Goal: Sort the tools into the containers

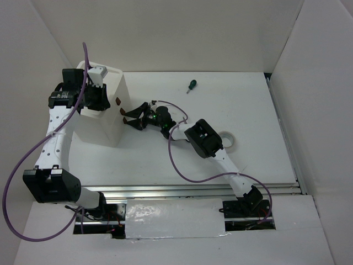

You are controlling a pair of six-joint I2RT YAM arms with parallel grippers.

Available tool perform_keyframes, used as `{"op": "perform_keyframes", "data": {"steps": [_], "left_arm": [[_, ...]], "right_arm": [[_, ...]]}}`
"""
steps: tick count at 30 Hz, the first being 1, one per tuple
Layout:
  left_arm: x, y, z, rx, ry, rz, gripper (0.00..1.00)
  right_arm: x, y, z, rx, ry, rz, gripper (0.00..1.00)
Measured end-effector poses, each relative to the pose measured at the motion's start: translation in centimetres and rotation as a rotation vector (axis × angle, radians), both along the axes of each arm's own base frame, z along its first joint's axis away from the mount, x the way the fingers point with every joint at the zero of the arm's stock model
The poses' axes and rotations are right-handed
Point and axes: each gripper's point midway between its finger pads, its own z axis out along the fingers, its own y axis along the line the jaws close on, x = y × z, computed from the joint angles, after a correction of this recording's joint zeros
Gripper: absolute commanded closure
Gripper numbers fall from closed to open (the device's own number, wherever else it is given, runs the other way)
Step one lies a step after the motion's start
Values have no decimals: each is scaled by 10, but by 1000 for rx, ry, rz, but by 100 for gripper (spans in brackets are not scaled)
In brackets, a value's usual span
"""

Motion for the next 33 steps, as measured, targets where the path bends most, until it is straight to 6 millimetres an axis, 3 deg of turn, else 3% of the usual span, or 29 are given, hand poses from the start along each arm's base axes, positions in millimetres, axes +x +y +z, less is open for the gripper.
{"op": "perform_keyframes", "data": {"steps": [9, 14, 18, 22, 26, 33], "left_arm": [[-4, -1, 0, -19, -8, -10, 100], [-3, -1, 0, -29, -12, -12, 100], [-4, 0, 0, -47, -11, -12, 100], [-4, 1, 0, -87, -17, -23, 100], [-7, 1, 0, -107, -27, -32, 100], [-9, 0, -1, -113, -42, -38, 100]], "right_arm": [[2, -23, -11, -128, 52, 0, 31], [17, -49, -16, -179, 40, 1, 33], [26, -58, -20, -205, 20, -11, 38], [27, -49, -15, -199, -26, 4, 40], [15, -31, -7, -176, -87, 35, 40], [5, -16, -16, -176, -119, 58, 42]]}}
